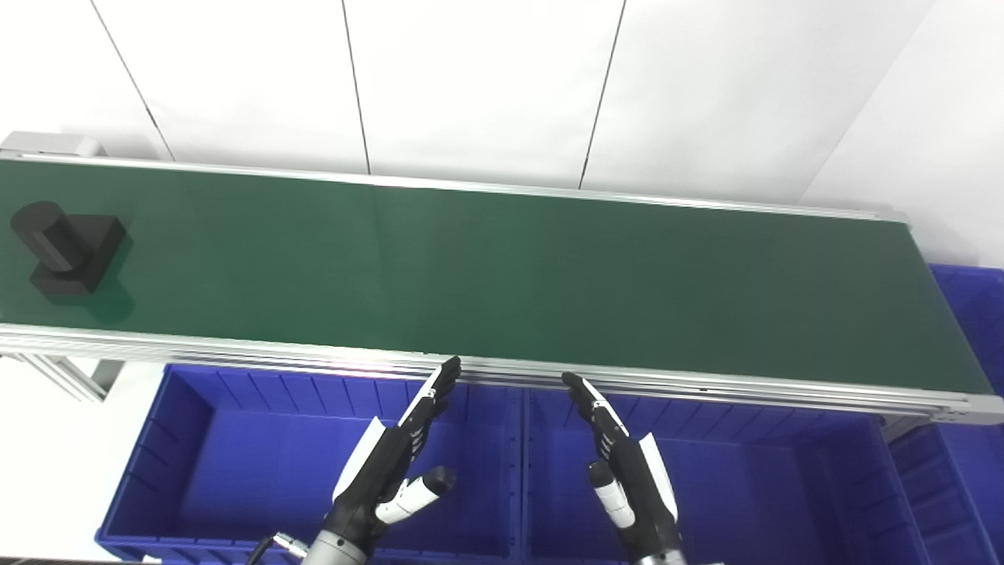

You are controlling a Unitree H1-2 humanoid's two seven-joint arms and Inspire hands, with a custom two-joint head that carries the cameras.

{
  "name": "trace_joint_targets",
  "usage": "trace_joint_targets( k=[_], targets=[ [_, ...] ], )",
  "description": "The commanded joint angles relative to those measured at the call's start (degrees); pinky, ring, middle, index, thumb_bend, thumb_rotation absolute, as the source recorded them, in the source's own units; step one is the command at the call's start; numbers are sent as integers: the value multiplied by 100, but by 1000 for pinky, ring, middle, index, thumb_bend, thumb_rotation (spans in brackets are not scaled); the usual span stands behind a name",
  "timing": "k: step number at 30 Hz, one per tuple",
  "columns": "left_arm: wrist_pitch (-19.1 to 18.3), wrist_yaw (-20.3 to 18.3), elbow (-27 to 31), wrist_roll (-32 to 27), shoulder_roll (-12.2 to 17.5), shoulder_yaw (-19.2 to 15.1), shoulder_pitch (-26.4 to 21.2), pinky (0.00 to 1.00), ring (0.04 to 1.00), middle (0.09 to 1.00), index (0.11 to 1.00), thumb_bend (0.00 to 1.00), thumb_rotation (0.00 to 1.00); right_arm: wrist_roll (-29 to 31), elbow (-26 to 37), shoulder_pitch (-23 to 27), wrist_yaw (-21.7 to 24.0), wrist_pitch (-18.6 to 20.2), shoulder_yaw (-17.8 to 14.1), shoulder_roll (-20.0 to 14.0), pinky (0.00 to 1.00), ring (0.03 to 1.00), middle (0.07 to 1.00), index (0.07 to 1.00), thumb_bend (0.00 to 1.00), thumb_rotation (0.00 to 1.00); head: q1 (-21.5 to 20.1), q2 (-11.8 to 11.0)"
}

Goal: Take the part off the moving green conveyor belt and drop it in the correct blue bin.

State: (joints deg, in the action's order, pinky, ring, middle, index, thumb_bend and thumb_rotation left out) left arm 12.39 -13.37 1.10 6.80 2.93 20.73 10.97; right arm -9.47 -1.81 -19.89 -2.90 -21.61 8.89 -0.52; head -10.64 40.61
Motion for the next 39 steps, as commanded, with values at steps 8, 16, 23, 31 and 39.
trace_joint_targets(
  k=[8,16,23,31,39],
  targets=[
    [207,-13,117,64,-12,30,-118,1000,1000,1000,1000,819,890,1,139,45,17,-198,16,37,960,953,949,911,888,1000,-9,2],
    [210,-43,114,22,-2,21,-122,1000,1000,1000,1000,819,884,18,152,43,19,-166,14,47,954,946,947,909,897,1000,-20,7],
    [208,-29,122,73,5,27,-119,1000,1000,1000,1000,817,892,7,159,37,21,-195,23,40,954,950,951,910,886,1000,-26,0],
    [227,-24,106,75,3,23,-126,1000,1000,1000,1000,814,892,-6,146,52,18,-206,27,44,960,953,952,910,888,1000,-35,-16],
    [246,-29,102,73,18,20,-130,1000,1000,1000,1000,809,891,-38,151,48,13,-200,34,47,958,948,947,907,889,1000,-40,-24]
  ],
)
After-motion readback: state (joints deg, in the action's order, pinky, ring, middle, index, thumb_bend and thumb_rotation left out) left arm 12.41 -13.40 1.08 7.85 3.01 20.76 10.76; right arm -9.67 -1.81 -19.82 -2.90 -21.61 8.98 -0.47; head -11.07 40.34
